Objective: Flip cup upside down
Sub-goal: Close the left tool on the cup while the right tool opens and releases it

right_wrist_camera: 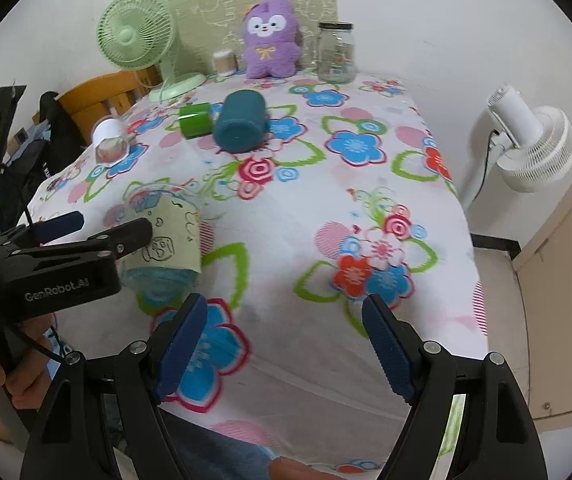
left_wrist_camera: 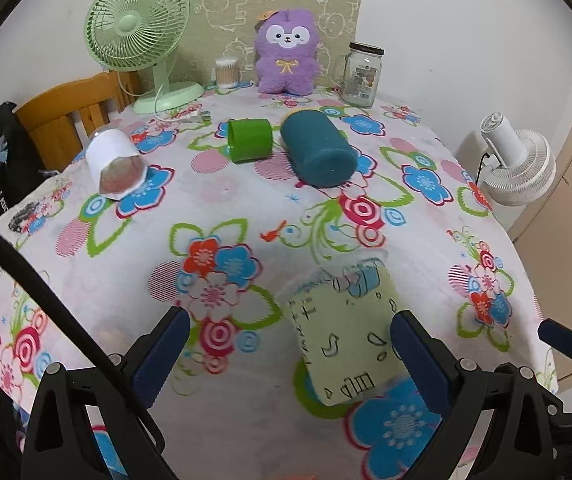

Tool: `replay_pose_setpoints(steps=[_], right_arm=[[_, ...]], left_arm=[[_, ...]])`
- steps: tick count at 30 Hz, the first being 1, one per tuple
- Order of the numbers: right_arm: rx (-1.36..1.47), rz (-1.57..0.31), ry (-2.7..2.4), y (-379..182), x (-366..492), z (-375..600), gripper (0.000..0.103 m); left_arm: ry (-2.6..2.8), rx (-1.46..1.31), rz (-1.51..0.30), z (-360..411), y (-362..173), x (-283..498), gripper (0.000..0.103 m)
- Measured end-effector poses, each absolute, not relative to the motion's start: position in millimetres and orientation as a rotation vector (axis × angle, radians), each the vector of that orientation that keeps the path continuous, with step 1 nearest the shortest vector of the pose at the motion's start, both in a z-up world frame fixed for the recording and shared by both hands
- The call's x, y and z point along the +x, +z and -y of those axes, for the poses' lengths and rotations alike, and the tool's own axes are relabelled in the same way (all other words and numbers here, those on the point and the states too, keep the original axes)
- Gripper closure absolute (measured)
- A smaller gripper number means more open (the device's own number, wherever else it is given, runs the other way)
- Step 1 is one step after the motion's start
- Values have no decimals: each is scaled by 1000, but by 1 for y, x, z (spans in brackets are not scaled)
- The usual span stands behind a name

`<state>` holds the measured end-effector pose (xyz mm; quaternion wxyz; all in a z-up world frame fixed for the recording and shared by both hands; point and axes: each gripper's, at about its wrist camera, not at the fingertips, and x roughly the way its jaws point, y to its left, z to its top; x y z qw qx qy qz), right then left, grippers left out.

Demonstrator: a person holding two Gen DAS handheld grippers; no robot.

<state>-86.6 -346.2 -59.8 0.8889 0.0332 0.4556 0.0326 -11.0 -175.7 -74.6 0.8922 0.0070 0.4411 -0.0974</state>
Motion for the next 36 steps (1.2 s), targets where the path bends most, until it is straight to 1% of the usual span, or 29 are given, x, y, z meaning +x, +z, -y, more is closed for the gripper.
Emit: replay_pose_setpoints(steps=[13,23,29,30,31,33,34,36], right_arm=[[137,-946,39,-68,-95,390,21],[186,-955,19,-74,-97,403,21],[190,-963,19,-77,-97,403,21],[194,-964,18,-77,-98,403,21],[196,-964,17,-77,-98,403,21],[199,-963,14,-77,-99,403,21],[198,-963,13,-78,-99,403,21],[196,-963,14,-78,-99,402,21]], left_arm=[[-232,19,-946,213,-83,-14,1],[-228,-45,-976,215,-91,-20,4],[-203,-60,-982,207,-93,-20,15],[-199,-65,-981,206,-93,-20,18],[-200,-69,-981,205,-93,-20,24],[-202,-67,-980,204,-93,-20,30],[-201,-63,-978,204,-93,-19,33],[-201,-56,-975,204,-92,-19,35]])
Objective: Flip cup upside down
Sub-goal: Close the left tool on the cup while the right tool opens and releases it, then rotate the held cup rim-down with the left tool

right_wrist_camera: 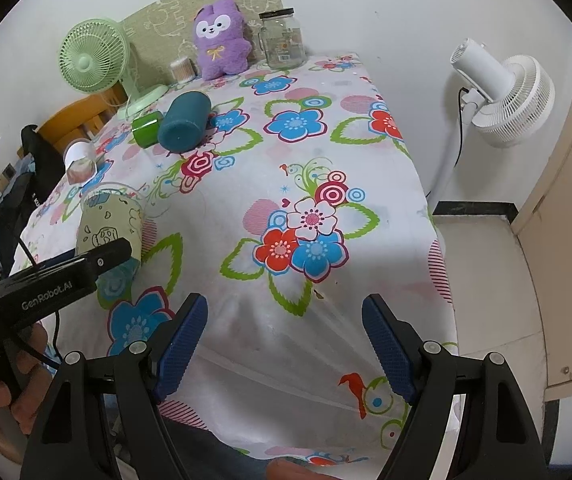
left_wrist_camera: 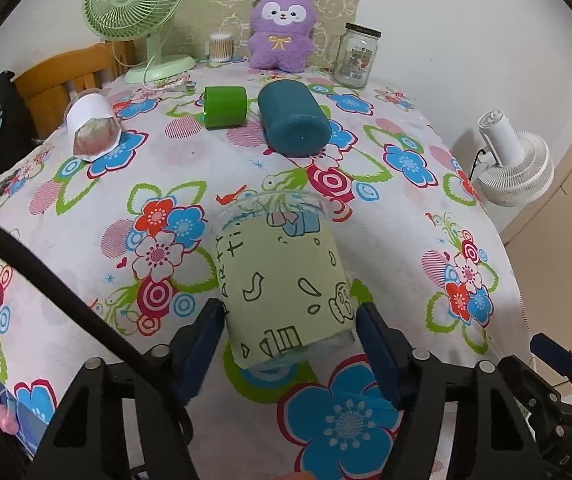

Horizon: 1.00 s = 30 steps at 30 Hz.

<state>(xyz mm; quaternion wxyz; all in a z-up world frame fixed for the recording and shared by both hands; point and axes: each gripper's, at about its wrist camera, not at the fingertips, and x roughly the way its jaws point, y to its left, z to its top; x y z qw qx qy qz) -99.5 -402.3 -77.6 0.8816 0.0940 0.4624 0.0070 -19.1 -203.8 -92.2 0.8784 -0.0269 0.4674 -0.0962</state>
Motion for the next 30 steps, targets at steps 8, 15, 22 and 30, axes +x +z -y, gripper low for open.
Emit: replay_pose_setpoints(steps=[8,15,22,30], right_arm=[[197,-972,18,-81,-100,398,21],[185,-961,33,-78,-97,390,21],[174,-932,62,-70,-93,379,21],[165,-909,88,-63,-90,369,21]], left_arm=[[-193,-55,-939,197,-84,-23,39],[-177,-52,-899,189,-71,-24,39],[-160,-52,-856,177,-53,-22,39],[-162,-34,-855,170,-46,-25,38]])
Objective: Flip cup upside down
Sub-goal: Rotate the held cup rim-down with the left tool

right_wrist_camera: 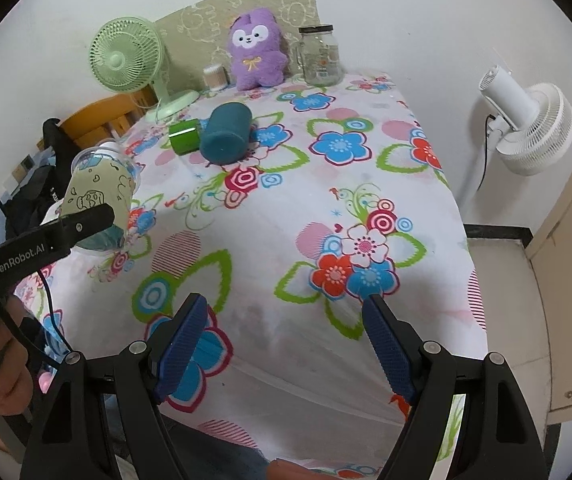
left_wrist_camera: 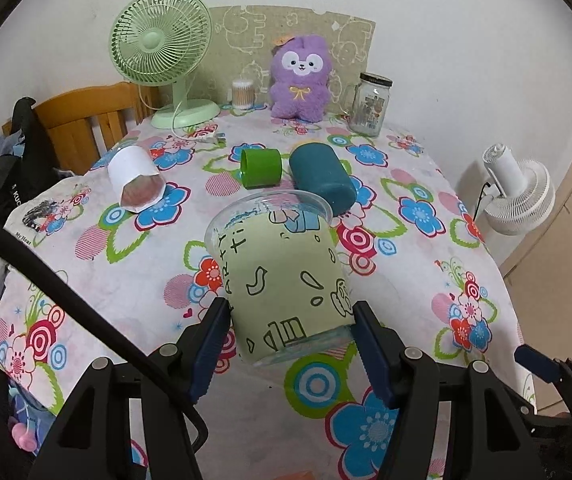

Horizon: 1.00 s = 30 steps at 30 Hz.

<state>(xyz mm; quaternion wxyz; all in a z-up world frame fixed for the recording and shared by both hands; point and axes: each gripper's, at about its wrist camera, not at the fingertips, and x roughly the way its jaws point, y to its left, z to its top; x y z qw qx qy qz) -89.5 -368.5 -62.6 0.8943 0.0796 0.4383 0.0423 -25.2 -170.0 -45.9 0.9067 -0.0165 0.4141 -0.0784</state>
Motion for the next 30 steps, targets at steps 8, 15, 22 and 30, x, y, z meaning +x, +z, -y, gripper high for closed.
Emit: replay_pose_setpoints(steps=[8,15,22,30], right_arm=[[173,-910,92,-64,-88,364,21],[181,-913,98,-65,-87,360,21],[184,-917,103,-66,-84,358,21],[183,-923,107,-67,-82,358,21]], left_arm=[[-216,51,-936,170,-52,-27,39],[-357,146,-1101,167,-52,-10,39],[-448,248,-1241,173,-58,0,39],[-525,478,-1451,178,-61,3,39]])
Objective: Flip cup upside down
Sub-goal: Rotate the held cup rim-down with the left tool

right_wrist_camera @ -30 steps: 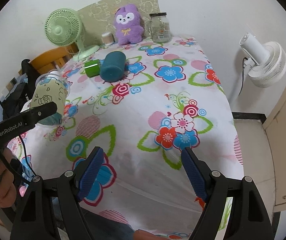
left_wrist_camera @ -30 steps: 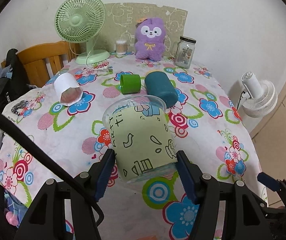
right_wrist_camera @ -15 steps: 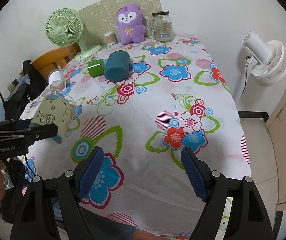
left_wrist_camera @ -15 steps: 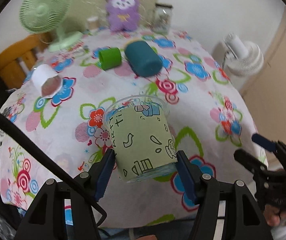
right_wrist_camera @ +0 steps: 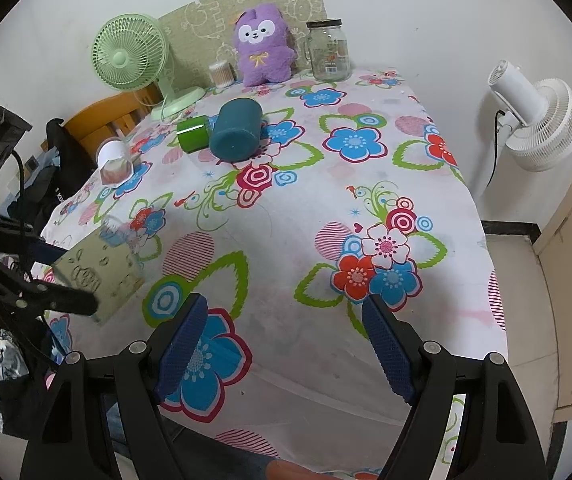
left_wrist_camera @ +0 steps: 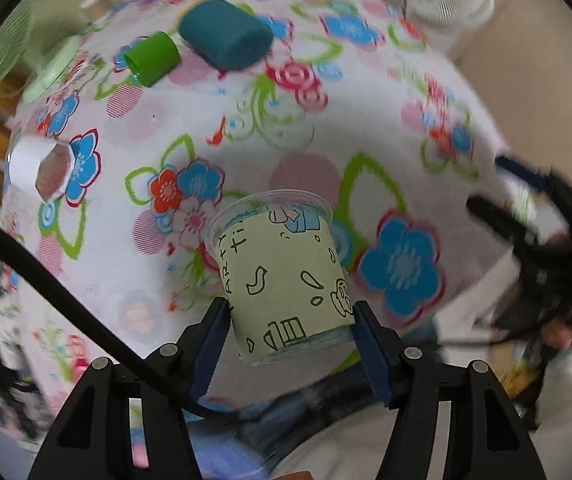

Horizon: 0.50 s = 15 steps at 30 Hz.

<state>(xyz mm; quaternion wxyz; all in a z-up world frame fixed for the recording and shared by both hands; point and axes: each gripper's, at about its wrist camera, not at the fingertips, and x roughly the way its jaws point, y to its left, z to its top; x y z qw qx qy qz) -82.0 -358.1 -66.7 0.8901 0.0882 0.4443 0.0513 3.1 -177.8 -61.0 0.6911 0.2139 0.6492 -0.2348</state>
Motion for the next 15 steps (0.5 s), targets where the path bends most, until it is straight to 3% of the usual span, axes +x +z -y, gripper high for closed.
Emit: replay_pose_setpoints(steps=[8,15], right_arm=[[193,-930,121,-71,-78,355,21],[177,-932,137,-72,-75,349,21]], left_arm=[[-546,726,-1701,189,-80,8,39],[-527,793,-1802,200,-99,25,39]])
